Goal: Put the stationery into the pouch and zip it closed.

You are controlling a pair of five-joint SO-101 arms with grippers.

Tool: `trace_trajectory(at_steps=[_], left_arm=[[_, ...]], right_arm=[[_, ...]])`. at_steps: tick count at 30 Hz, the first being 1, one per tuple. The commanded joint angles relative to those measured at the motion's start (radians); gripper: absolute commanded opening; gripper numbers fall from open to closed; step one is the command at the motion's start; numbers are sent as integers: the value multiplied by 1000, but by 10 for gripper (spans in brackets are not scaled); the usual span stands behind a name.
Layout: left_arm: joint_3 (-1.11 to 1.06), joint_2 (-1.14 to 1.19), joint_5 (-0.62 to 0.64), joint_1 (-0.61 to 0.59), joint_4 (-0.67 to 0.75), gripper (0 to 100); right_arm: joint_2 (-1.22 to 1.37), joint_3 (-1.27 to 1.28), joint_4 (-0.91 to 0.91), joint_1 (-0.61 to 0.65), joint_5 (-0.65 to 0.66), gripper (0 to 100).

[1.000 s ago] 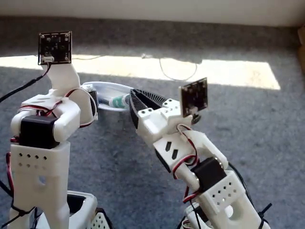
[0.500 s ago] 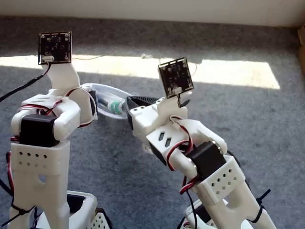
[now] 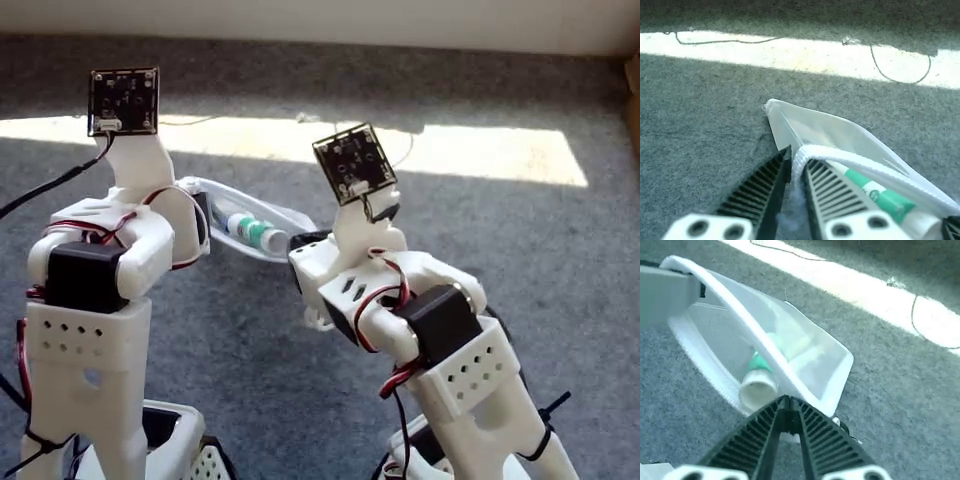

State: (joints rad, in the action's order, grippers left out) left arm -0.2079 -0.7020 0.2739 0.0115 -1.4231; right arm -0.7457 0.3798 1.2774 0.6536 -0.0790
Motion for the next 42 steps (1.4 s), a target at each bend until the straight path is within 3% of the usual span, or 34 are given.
trace_trajectory(at_steps=[1, 19, 31, 37, 42], left_arm=[[36, -7, 6, -21, 5, 7], [10, -10, 5, -19, 11, 7], [10, -13, 5, -21, 5, 7], [10, -13, 5, -22, 5, 7], [10, -13, 5, -22, 5, 7]], right_arm=[[10, -82, 41, 5, 15, 5], [-143, -148, -12, 124, 15, 5], [-1, 53, -329, 117, 14, 5], [208, 48, -220, 88, 14, 5], [199, -87, -77, 67, -69, 5]])
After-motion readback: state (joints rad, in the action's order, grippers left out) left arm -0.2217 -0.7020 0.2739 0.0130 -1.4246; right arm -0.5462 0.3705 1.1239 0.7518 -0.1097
